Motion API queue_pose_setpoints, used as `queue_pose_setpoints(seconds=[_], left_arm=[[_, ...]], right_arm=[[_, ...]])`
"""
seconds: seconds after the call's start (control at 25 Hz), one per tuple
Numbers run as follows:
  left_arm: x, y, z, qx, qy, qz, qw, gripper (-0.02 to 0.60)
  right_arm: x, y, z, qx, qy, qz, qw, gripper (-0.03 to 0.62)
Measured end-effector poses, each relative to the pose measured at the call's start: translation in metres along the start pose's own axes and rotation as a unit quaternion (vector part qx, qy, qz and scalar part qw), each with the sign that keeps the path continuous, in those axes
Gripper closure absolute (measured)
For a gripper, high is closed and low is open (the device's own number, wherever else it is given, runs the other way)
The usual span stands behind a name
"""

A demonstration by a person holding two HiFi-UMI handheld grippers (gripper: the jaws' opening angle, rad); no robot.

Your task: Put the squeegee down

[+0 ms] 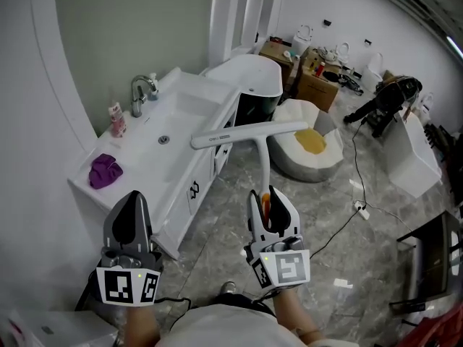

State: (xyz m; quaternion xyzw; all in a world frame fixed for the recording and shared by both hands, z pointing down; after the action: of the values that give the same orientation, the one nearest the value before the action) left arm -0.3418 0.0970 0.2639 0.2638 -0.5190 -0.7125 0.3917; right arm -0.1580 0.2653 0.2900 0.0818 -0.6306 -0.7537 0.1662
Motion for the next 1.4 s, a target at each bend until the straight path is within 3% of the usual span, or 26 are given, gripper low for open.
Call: queue_pose_setpoints(seconds=[0.68,1.04,1.4], left_arm=[[-0.086,0.019,-0.070,-0.010,0.003,-0.015,0.9998,0.574],[-0.089,0.041,-0.122,-0.004,0.011,-0.013,0.9998,0.574],[-0.060,0.069,-0.218,-0.008,0.027,-0.013,0.9995,0.574]], right_arm=[[-0.103,0.018,-0.010,-0.005,-0.013,-0.022,1.000,0.462],[-0.133,0.038,-0.043,0.002,-0.009,-0.033,0.999,0.462],[-0.165,0.060,-0.136,0.003,0.006,-0.032,0.999,0.462]])
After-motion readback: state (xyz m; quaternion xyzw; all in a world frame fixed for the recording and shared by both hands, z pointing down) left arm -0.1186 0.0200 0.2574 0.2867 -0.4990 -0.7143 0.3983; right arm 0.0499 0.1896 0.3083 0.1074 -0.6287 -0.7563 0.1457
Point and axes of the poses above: the fingertips, and each gripper's own axes: z backward along the fingers, x to its left, y out of its underside, the point moved 3 cm from there along z, backward along the fingers, and after that the axes turned 9 degrees about -y, right-handed, at the moved point
